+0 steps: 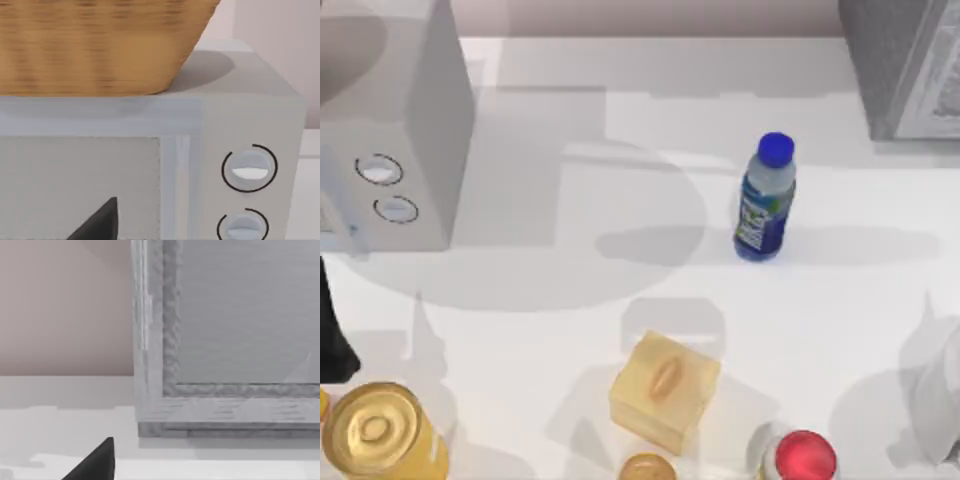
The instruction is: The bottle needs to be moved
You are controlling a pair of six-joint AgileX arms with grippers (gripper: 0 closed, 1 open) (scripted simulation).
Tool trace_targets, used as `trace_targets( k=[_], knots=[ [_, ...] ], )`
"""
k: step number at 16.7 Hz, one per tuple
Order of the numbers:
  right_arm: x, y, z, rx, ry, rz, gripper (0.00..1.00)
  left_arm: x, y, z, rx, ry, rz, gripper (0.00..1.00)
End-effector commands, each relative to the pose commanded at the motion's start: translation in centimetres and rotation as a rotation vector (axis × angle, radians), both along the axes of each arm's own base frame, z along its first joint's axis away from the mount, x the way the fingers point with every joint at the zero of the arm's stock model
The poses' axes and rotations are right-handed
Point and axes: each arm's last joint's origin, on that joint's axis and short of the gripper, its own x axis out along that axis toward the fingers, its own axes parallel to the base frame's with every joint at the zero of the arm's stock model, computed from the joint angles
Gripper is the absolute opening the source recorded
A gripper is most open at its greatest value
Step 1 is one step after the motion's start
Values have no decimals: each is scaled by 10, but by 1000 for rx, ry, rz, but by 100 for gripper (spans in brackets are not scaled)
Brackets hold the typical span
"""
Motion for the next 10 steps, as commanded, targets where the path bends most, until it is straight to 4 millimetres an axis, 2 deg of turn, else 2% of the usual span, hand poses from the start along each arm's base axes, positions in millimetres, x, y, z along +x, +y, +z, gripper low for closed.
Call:
trace_targets(
  k=[4, 6, 10],
  knots=[
    [0, 1, 10, -18, -26, 24, 100, 0, 0, 0, 0, 0, 0, 100],
    [3, 3, 22, -50, -43, 73, 100, 0, 0, 0, 0, 0, 0, 100],
    [24, 11, 53, -126, -62, 230, 100, 0, 0, 0, 0, 0, 0, 100]
  ],
)
